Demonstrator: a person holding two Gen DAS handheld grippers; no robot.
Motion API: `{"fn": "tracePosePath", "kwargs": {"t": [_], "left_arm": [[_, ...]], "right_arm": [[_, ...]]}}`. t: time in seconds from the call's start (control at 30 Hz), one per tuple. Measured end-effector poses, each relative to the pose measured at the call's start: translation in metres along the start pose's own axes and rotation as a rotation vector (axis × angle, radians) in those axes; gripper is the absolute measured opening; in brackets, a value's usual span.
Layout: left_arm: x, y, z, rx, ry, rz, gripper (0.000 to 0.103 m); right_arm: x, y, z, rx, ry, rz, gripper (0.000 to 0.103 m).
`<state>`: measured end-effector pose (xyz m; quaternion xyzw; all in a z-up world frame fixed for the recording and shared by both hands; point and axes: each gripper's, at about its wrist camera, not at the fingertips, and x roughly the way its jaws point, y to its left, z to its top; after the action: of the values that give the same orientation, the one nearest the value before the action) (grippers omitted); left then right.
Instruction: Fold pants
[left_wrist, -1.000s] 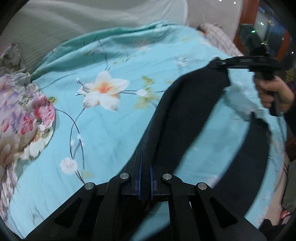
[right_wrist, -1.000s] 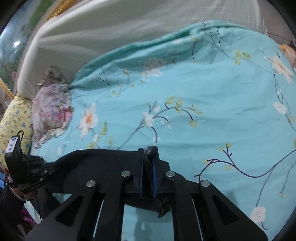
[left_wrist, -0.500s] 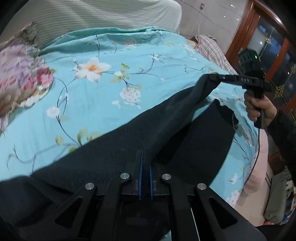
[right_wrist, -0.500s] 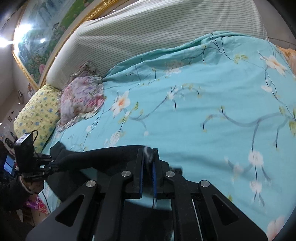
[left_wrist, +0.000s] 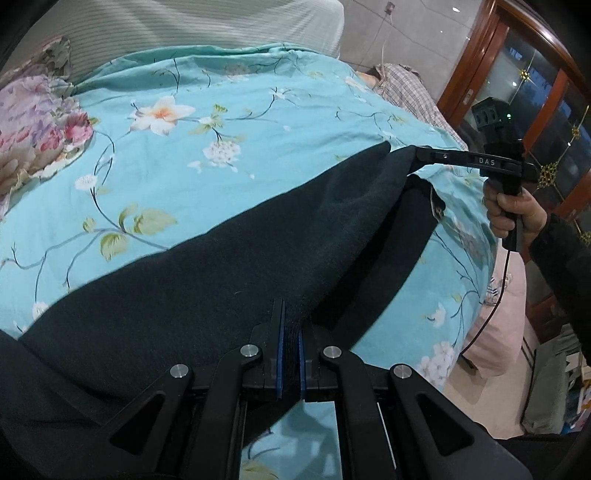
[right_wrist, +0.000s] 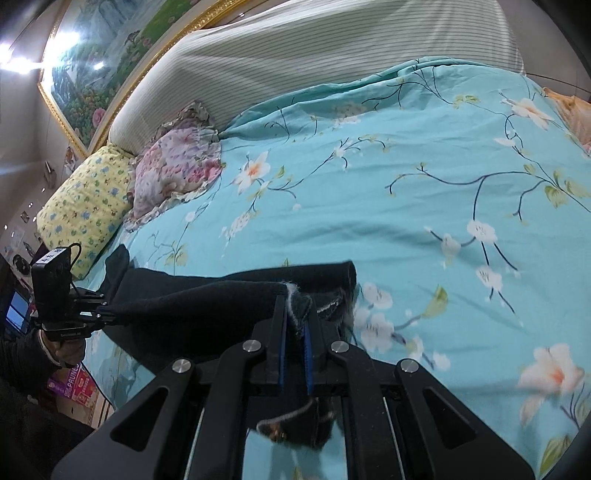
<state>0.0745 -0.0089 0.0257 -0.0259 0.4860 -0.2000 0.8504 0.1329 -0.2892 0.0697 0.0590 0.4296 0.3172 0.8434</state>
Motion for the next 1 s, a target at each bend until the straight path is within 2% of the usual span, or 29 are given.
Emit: {"fn": "tracePosePath", "kwargs": {"t": [0.23, 0.5, 0.6, 0.7, 0.77, 0.83, 0.87, 0.9, 1.0], "left_arm": [[-0.004, -0.003, -0.013, 0.016, 0.003, 0.003, 0.003], [0.015, -0.010, -0.029, 0.052, 0.052, 0.020, 0.004], [0.026, -0.009, -0.035, 0.060, 0.077, 0.017, 0.007], [0.027, -0.010, -0.042, 0.062, 0.083, 0.010, 0.020], [0.022, -0.008, -0.044, 0.044, 0.083, -0.011, 0.031], [0.015, -0.004, -0.047, 0.018, 0.073, -0.011, 0.033], [0.014, -0.002, -0.047, 0.007, 0.071, -0.010, 0.033], [0.010, 0.001, -0.049, -0.012, 0.064, -0.012, 0.033], [-0.003, 0.014, -0.053, -0.071, 0.038, -0.003, 0.034]], "right_arm": [[-0.012, 0.014, -0.015, -0.032, 0.002, -0.024, 0.008], [-0.008, 0.018, -0.038, -0.033, 0.064, -0.077, 0.008], [-0.001, 0.018, -0.045, -0.039, 0.097, -0.108, 0.008], [0.004, 0.013, -0.050, 0.004, 0.138, -0.111, 0.009], [-0.001, 0.014, -0.050, 0.040, 0.130, -0.112, 0.017], [-0.009, 0.016, -0.051, 0.081, 0.113, -0.121, 0.032], [-0.013, 0.017, -0.050, 0.090, 0.097, -0.129, 0.045], [-0.017, 0.020, -0.049, 0.095, 0.075, -0.135, 0.049], [-0.028, 0.033, -0.047, 0.111, 0.006, -0.097, 0.049]]}}
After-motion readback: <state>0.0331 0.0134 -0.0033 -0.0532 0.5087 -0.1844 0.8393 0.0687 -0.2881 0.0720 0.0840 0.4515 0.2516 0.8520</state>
